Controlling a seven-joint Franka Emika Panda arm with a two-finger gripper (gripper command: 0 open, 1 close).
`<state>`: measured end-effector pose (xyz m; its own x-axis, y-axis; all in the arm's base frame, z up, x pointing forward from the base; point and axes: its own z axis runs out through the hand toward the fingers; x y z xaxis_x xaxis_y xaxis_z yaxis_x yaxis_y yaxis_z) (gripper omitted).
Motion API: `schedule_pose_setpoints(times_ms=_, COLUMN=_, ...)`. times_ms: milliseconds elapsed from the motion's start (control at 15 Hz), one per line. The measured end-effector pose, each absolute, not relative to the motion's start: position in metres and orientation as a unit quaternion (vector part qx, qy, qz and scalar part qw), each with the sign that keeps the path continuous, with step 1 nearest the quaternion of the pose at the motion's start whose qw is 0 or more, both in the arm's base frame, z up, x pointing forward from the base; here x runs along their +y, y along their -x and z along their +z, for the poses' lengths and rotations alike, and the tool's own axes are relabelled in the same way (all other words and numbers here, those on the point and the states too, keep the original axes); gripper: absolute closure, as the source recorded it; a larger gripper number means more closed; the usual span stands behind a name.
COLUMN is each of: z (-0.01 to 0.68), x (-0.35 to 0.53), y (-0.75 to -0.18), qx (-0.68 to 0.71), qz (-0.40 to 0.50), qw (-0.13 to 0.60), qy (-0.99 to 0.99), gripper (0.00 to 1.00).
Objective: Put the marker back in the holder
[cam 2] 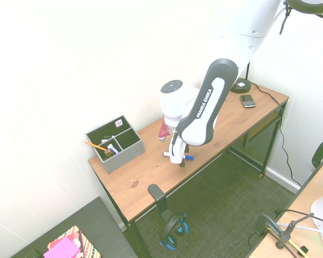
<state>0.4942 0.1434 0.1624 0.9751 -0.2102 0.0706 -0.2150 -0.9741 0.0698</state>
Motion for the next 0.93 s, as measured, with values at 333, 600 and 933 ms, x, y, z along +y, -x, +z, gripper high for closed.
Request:
schedule_pose_setpoints(times_ms=333, z=0.1558, x=0.1411, y=-0.4955, qx=-0.113, qz=0.026, qw=0.040, qy=-0.992, gripper=1.00)
schedule_pose_setpoints(times_ms=600, z=0.1540, x=0.1392, y=-0.4956, qx=-0.120, qz=0.023, qw=0.037, qy=-0.992, gripper=1.00)
schedule_pose_setpoints(times_ms=933, z=0.1545, x=0.1373, y=-0.4963, qx=-0.152, qz=0.016, qw=0.028, qy=-0.988, gripper=1.00)
